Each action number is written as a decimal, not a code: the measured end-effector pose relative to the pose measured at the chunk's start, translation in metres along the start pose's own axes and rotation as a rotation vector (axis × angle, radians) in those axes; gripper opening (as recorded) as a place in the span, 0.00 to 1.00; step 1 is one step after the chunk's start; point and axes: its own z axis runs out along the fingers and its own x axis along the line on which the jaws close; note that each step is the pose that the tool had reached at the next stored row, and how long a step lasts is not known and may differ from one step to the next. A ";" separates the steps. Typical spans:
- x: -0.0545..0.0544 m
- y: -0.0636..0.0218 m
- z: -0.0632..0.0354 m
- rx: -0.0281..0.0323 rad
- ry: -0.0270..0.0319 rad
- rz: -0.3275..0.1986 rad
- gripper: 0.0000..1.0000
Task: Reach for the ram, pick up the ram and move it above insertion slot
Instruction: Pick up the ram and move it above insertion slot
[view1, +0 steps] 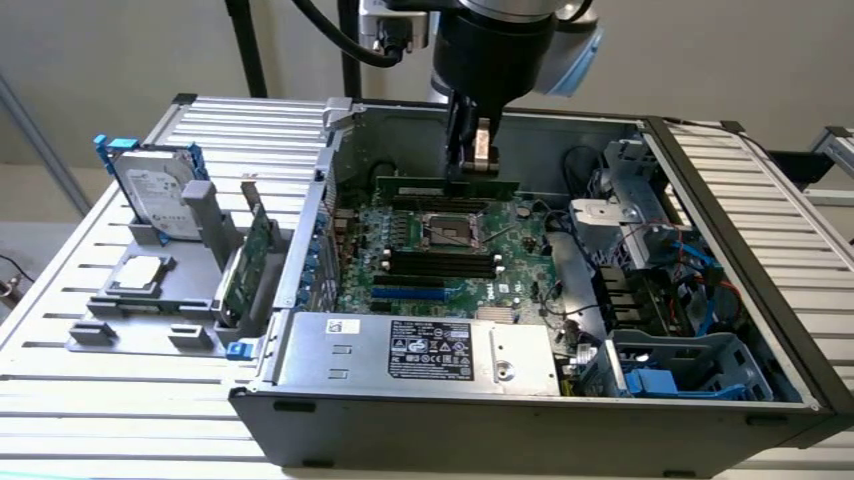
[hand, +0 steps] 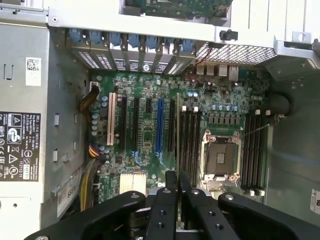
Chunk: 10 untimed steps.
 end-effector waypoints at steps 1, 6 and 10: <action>-0.001 -0.0001 0.0002 0.0003 0.0012 0.002 0.13; -0.006 -0.0003 0.0010 0.0013 0.0081 0.012 0.13; -0.008 -0.0004 0.0012 0.0016 0.0097 0.014 0.13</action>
